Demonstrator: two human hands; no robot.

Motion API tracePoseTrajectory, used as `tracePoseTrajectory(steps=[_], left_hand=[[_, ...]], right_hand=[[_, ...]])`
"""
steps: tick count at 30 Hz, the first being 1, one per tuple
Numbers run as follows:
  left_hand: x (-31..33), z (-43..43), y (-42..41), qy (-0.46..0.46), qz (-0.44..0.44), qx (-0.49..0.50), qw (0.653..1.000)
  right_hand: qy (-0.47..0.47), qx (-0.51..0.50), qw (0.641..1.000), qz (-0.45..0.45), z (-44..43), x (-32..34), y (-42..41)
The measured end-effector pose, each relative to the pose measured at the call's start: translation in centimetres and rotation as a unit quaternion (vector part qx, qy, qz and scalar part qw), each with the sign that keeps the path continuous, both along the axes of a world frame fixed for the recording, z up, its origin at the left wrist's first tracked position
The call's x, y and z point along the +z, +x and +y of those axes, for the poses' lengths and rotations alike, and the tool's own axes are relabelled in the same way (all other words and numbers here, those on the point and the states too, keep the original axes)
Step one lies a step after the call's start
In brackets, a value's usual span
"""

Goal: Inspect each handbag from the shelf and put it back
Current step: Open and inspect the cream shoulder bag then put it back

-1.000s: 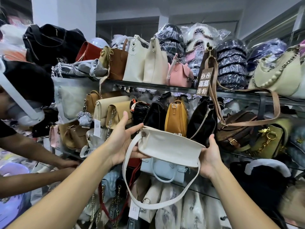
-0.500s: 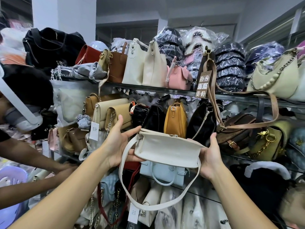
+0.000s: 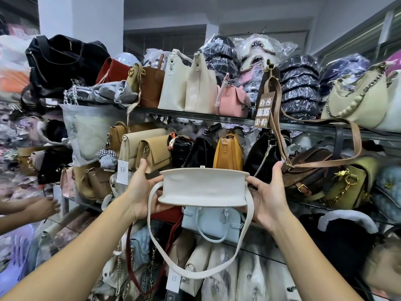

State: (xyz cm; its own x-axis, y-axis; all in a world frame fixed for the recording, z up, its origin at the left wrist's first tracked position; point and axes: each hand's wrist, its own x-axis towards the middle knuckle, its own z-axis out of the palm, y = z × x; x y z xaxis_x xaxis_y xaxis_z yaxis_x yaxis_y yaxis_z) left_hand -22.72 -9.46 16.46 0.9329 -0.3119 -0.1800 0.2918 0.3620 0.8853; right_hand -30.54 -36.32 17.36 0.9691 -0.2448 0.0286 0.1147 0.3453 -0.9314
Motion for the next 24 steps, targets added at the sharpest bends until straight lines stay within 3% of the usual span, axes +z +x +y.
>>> tracePoseTrajectory(steps=[10,24], left_hand=[[-0.9,0.3,0.8,0.01,0.018,0.055,0.998],[-0.8,0.8,0.4,-0.007,0.018,0.032,0.999]], right_hand=[[0.03,0.037,0.999,-0.019,1.6,1.0,-1.0],[0.056,0.032,0.998,0.003,1.7,0.4,-0.4]])
